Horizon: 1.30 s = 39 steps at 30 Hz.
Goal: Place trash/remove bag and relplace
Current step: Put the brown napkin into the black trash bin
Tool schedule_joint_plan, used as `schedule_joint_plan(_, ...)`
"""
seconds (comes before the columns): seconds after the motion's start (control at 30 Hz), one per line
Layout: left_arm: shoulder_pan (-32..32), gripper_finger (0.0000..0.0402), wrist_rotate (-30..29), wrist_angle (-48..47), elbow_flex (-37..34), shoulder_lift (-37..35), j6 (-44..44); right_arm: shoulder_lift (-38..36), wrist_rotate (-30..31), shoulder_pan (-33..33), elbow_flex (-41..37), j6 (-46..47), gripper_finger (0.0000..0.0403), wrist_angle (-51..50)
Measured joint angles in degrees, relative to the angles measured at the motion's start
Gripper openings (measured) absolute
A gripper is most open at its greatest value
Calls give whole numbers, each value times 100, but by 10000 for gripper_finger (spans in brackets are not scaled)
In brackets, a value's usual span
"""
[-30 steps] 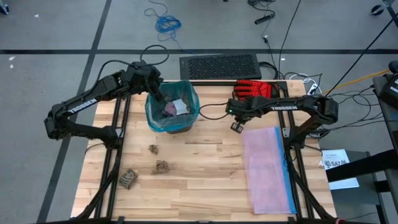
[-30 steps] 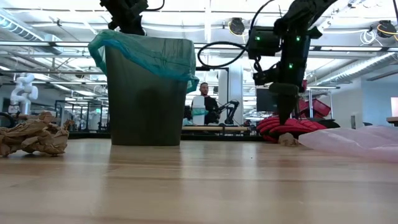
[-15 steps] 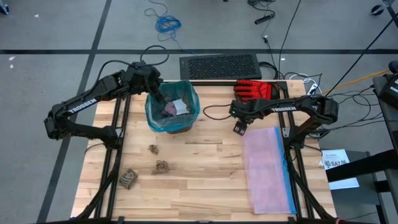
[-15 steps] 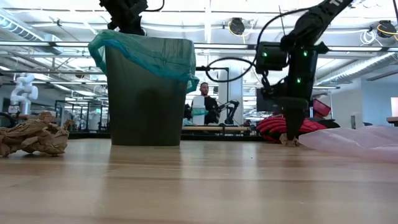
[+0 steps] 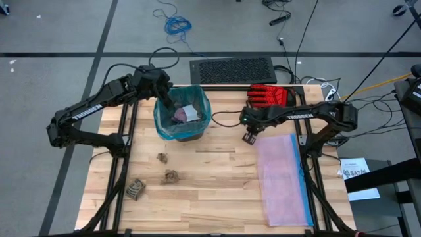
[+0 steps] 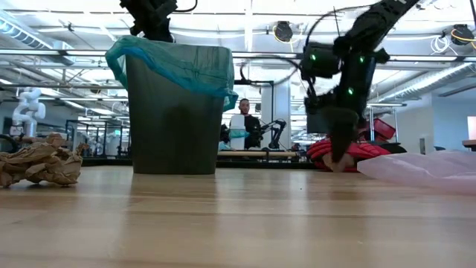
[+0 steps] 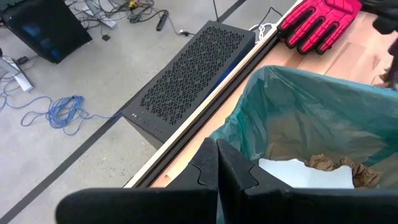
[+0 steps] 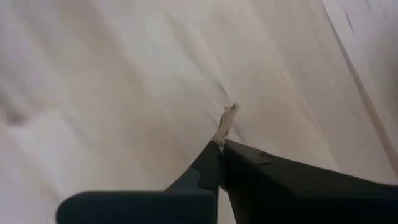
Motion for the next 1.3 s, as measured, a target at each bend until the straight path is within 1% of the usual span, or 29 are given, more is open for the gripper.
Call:
schedule_joint_plan(0.1, 0, 0, 0, 16, 1, 0, 0, -150, -8, 305, 398, 68, 2, -179)
schedule_joint_plan(0.3, -1, 0, 2, -17, 0, 0, 43, -773, 16, 1009, 1386, 161, 1, -289)
schedule_joint_plan(0.37, 0, 0, 2, -1, 1, -2, 39, -962, 35, 1195, 1712, 119, 1, -50)
schedule_joint_plan(0.47, 0, 0, 2, 22, 1, -2, 35, -1098, -2, 1391, 2040, -209, 0, 825)
schedule_joint_plan(0.57, 0, 0, 4, 31, 1, -2, -1, -960, -223, 1434, 2326, -723, 0, 1685)
schedule_joint_plan(0.63, 0, 0, 4, 31, 1, -2, -11, -734, -287, 1371, 2562, -1012, 0, 1958)
schedule_joint_plan(0.8, 0, 0, 6, 29, 1, -2, -57, 62, -268, 1038, 3270, -1350, 1, 1959)
schedule_joint_plan(0.87, 0, 0, 5, 28, 0, -2, -57, 379, -271, 909, 3559, -1438, 8, 1966)
schedule_joint_plan(0.93, 0, 0, 6, 18, 1, -2, -57, 657, -271, 803, 3801, -1578, 22, 1916)
schedule_joint_plan(1.03, 0, 0, 7, -62, 1, -2, -57, 997, -268, 715, 4101, -1710, 59, 1860)
schedule_joint_plan(1.2, -1, 0, 6, -240, 1, -2, -56, 1251, -282, 714, 4447, -1753, 145, 1894)
schedule_joint_plan(1.3, 0, 0, 7, -402, 1, 13, -9, 1258, -286, 713, 4471, -2028, 193, 1850)
